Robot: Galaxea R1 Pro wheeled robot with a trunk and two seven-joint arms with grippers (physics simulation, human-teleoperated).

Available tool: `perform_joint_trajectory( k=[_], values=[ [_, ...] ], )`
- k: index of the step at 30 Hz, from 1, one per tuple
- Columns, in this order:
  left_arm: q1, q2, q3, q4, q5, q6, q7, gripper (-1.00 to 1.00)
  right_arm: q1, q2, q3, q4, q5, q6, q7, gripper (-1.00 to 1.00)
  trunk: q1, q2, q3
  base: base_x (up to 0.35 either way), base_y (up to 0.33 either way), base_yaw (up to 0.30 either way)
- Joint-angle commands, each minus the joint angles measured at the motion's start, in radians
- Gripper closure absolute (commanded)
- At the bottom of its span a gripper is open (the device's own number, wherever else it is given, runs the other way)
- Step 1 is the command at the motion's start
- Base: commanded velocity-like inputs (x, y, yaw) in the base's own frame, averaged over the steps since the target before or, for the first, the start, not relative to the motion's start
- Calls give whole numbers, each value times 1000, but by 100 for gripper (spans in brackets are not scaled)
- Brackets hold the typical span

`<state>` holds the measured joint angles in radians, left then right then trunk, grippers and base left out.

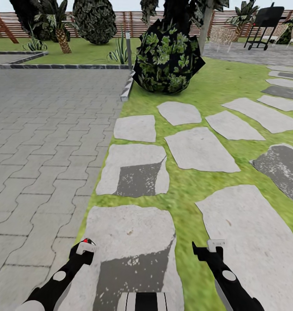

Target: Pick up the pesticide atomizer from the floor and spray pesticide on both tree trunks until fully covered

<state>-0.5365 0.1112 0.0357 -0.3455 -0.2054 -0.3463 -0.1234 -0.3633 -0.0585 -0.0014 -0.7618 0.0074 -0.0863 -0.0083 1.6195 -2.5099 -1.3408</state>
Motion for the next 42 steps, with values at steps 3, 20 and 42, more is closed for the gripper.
perform_joint_trajectory(
  k=[3,20,42],
  values=[
    [0,1,11,0,0,-1,0,100,0,-2,-2,-1,1,-13,1,-100,-1,1,13,0,0,-29],
    [135,59,35,74,149,-11,20,100,2,-43,-2,575,2,-515,2,-100,-9,4,105,0,0,-85],
    [210,73,36,77,315,-14,34,100,3,-32,-2,631,-3,-529,-1,-100,-19,10,207,0,0,-68]
  ],
)
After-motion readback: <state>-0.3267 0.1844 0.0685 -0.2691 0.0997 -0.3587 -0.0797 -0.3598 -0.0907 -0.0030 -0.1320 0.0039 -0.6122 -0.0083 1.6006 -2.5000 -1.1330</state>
